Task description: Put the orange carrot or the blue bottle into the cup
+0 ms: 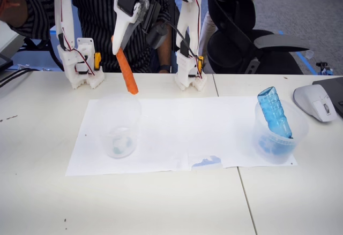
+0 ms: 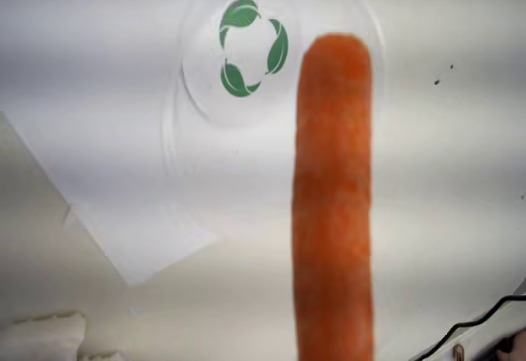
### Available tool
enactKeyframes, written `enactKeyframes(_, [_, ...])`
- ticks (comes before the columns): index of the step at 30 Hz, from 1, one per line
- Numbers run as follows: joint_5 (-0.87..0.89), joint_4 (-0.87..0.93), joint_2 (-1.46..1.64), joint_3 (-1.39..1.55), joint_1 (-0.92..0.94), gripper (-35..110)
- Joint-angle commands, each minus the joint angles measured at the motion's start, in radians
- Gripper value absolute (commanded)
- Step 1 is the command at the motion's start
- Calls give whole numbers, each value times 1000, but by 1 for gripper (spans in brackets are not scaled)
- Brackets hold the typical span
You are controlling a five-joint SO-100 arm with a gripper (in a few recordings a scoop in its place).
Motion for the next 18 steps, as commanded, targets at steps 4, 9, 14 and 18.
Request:
enactKeyframes(4, [-6, -15, 92, -72, 54, 2])
enactKeyframes(9, [6, -94, 2, -72, 52, 2])
enactKeyframes(14, [6, -178, -60, -72, 55, 2])
enactKeyframes(18, [6, -183, -78, -72, 52, 2])
